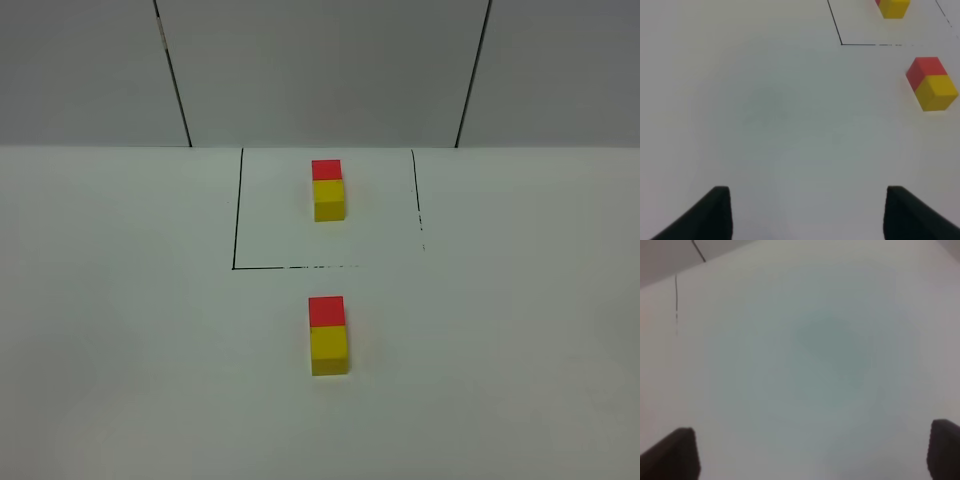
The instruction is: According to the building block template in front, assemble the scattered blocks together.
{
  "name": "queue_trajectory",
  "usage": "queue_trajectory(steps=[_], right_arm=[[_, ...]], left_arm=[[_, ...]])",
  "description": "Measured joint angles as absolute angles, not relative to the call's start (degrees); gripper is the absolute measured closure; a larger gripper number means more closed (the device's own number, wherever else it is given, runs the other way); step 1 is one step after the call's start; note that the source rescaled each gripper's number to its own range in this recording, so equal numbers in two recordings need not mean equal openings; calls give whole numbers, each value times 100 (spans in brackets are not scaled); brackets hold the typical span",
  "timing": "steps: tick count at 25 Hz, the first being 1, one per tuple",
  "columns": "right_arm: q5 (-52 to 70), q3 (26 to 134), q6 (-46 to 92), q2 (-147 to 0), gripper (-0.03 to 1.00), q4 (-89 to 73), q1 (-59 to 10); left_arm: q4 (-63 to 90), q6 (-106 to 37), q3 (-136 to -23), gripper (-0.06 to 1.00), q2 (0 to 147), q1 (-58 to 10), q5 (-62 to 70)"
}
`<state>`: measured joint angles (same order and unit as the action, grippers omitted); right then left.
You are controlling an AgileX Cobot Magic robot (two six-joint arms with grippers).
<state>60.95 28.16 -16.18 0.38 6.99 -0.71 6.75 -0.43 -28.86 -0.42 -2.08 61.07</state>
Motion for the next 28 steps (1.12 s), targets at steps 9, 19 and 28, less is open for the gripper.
queue_trajectory(steps=[9, 19, 28], right_arm=[[6095, 2816, -1663, 38, 16, 749, -71], [6095, 2816, -1663, 38, 16, 749, -71], [6095, 2816, -1663, 38, 16, 755, -71]], left_arm=[[675, -43, -2886, 57, -42, -208, 6107], [675, -43, -2886, 57, -42, -208, 6107], [675, -43, -2886, 57, -42, -208, 6107]])
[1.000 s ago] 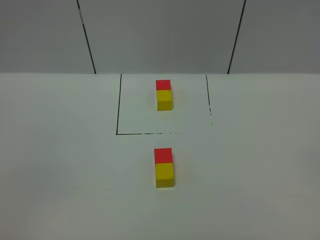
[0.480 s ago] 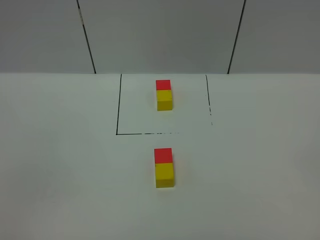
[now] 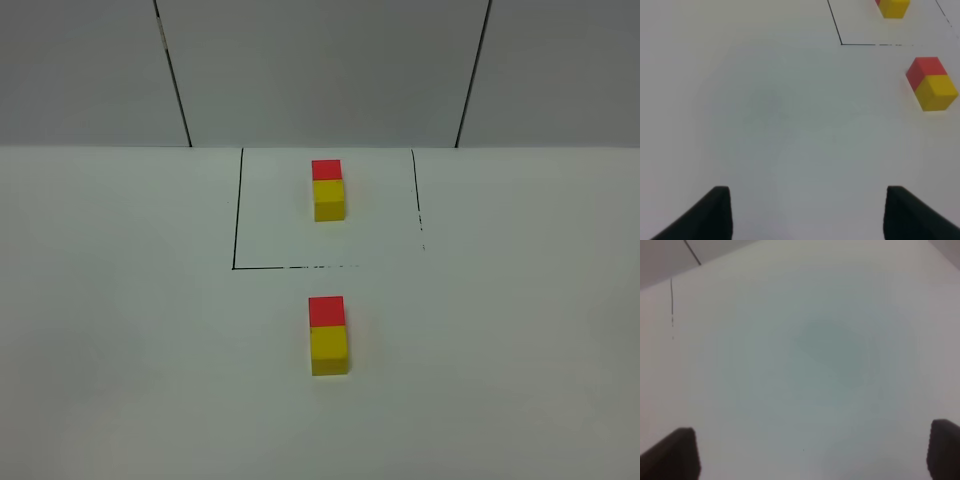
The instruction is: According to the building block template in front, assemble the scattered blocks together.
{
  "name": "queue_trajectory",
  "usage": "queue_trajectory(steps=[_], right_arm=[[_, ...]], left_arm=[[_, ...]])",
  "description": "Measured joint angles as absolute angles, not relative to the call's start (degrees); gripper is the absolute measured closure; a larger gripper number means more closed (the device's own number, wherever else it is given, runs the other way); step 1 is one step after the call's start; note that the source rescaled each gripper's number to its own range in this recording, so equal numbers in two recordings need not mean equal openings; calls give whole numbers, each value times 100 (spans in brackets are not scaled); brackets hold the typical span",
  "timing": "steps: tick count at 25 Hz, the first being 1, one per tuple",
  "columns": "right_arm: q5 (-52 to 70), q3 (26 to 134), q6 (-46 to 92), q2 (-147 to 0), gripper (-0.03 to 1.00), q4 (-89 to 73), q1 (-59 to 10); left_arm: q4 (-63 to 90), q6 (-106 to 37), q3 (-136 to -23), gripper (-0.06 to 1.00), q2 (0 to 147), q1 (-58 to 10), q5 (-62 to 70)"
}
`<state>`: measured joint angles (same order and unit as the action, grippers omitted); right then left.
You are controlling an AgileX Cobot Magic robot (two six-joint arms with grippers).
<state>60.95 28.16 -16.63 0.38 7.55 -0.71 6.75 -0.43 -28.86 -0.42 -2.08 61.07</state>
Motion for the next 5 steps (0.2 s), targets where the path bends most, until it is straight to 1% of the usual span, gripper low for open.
queue_trajectory(steps=[5], right_arm=[[6092, 2816, -1663, 38, 16, 755, -71]], left_arm=[[675, -43, -2886, 57, -42, -208, 6107]])
